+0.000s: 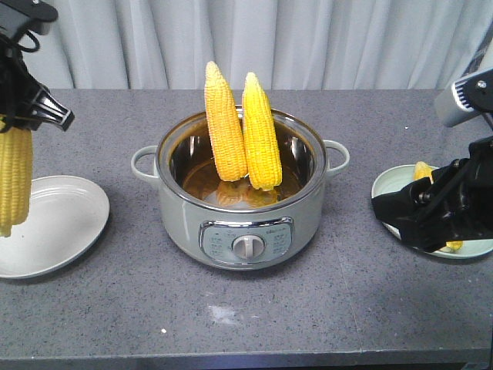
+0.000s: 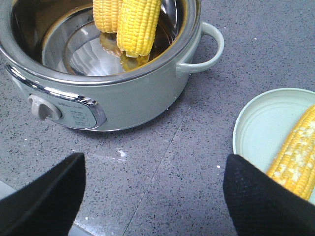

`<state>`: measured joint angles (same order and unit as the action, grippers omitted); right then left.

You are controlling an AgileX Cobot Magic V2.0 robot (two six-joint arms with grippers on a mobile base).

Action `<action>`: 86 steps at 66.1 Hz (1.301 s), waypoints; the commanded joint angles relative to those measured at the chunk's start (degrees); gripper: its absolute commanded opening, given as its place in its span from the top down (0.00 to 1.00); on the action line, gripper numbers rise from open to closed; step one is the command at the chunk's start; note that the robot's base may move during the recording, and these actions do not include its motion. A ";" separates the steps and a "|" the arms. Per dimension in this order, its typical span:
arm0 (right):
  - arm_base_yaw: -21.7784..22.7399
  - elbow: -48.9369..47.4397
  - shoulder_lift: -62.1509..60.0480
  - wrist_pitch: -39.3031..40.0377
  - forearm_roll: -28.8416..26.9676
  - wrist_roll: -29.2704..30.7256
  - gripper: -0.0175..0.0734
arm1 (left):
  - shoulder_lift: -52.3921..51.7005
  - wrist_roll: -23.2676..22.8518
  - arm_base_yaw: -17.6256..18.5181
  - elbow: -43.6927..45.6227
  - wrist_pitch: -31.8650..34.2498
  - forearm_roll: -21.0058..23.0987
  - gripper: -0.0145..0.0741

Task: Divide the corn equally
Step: 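Lower the cob onto the white plate with the left gripper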

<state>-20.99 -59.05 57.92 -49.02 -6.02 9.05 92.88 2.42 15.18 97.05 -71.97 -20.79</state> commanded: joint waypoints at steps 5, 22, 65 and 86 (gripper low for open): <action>-0.08 -1.47 -0.85 3.04 -0.02 0.56 0.19 | 0.54 -0.78 -0.94 1.71 0.21 -2.21 0.61; -0.08 -1.47 -0.85 3.04 -0.02 0.56 0.19 | 4.93 -0.78 -3.49 1.71 0.21 -1.99 0.61; -0.08 -1.47 -0.85 3.04 -0.02 0.56 0.19 | 15.32 -0.88 -4.62 1.71 1.41 -0.69 0.41; -0.08 -1.47 -0.85 3.04 -0.02 0.56 0.19 | 15.50 -1.82 -4.62 1.71 3.82 -0.10 0.21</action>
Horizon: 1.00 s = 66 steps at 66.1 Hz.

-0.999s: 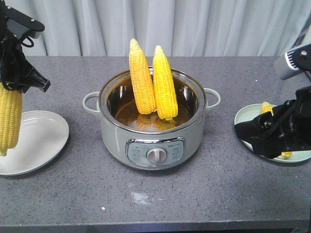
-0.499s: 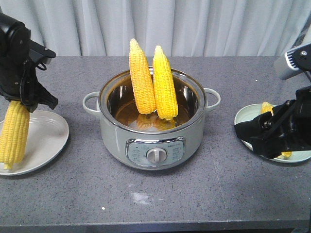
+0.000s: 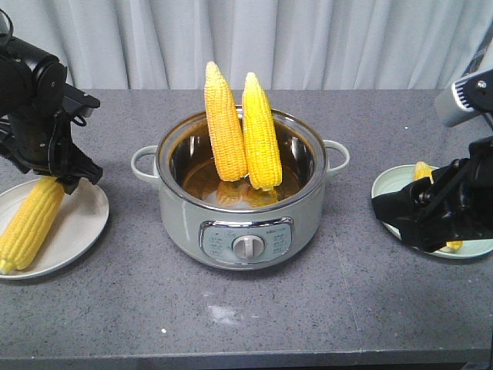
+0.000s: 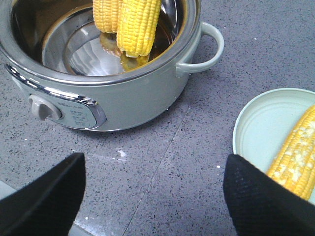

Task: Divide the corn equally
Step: 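Lower the cob onto the white plate with the left gripper, then open the left gripper and raise it off the cob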

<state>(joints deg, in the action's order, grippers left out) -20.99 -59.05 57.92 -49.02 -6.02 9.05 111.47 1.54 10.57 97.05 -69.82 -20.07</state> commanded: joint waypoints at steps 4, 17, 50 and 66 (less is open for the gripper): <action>-0.08 -1.47 -0.85 3.04 -0.02 0.56 0.19 | -3.41 -0.95 -0.01 1.71 2.38 -0.83 0.21; -0.08 -1.47 -0.85 3.04 -0.02 0.56 0.19 | -7.61 -1.54 -0.01 1.71 7.02 6.78 0.21; -0.08 -1.47 -0.85 3.04 -0.02 0.56 0.19 | -29.54 3.69 2.10 -15.90 22.89 23.32 0.21; -0.08 -1.47 -0.85 3.04 -0.02 0.56 0.19 | -42.18 13.99 2.10 -25.49 27.90 35.32 0.21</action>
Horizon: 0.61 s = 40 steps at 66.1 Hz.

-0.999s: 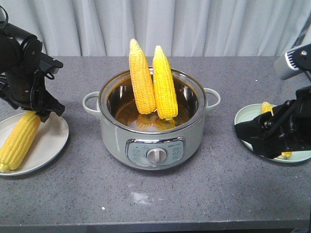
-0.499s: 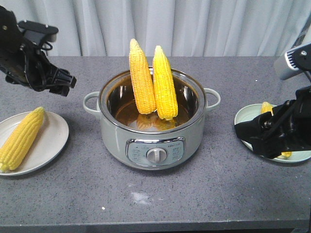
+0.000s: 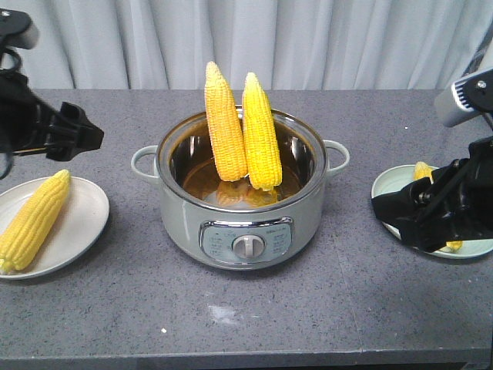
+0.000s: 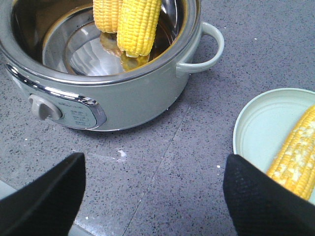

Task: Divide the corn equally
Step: 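Open the left gripper and raise it off the cob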

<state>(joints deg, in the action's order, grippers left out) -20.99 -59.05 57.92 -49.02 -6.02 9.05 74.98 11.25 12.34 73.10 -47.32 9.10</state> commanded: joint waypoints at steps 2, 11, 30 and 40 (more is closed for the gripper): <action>-0.08 -1.47 -0.85 3.04 -0.02 0.56 0.19 | -7.34 5.96 0.33 -2.93 5.99 7.64 0.21; -0.08 -1.47 -0.85 3.04 -0.02 0.56 0.19 | -13.18 9.46 0.28 -7.97 7.30 11.59 0.21; -0.08 -1.47 -0.85 3.09 -0.04 0.50 0.19 | -21.89 9.46 0.28 -15.07 7.10 11.37 0.21; -0.08 -1.47 -0.85 3.22 -0.29 0.50 0.19 | -23.47 9.46 0.28 -16.07 6.95 11.37 0.21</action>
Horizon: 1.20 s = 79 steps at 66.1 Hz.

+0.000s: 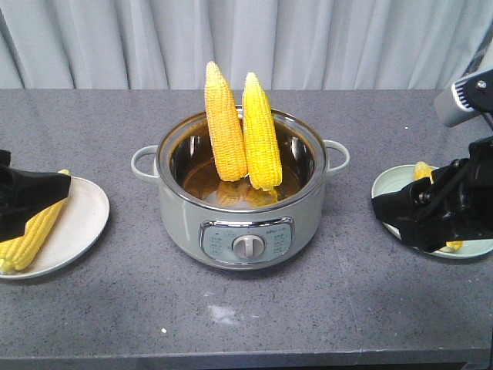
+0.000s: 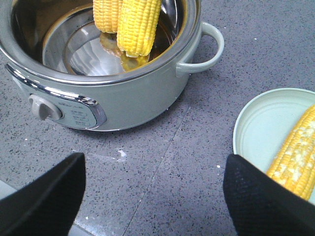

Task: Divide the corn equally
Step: 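Move the right gripper from the green plate into the pot and grasp a cob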

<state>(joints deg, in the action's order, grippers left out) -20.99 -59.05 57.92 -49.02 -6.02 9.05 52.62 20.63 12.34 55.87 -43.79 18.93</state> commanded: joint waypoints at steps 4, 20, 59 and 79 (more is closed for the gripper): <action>-0.08 -1.47 -0.79 3.76 -0.98 0.50 0.19 | -1.11 0.08 0.28 1.16 3.42 1.54 0.21; -0.03 -3.84 1.83 6.48 -0.48 0.61 0.19 | -0.99 0.08 0.28 1.16 3.65 1.54 0.21; -0.03 -30.22 29.02 4.13 -8.93 10.54 0.19 | -0.99 0.08 0.28 1.16 3.65 1.54 0.21; 0.04 -42.09 41.83 4.53 -9.94 11.05 0.19 | -0.99 0.08 0.28 1.16 3.65 1.54 0.21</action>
<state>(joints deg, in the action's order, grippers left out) -20.99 -96.80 99.49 -47.67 -15.04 19.48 52.09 20.68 12.34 55.74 -43.82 18.93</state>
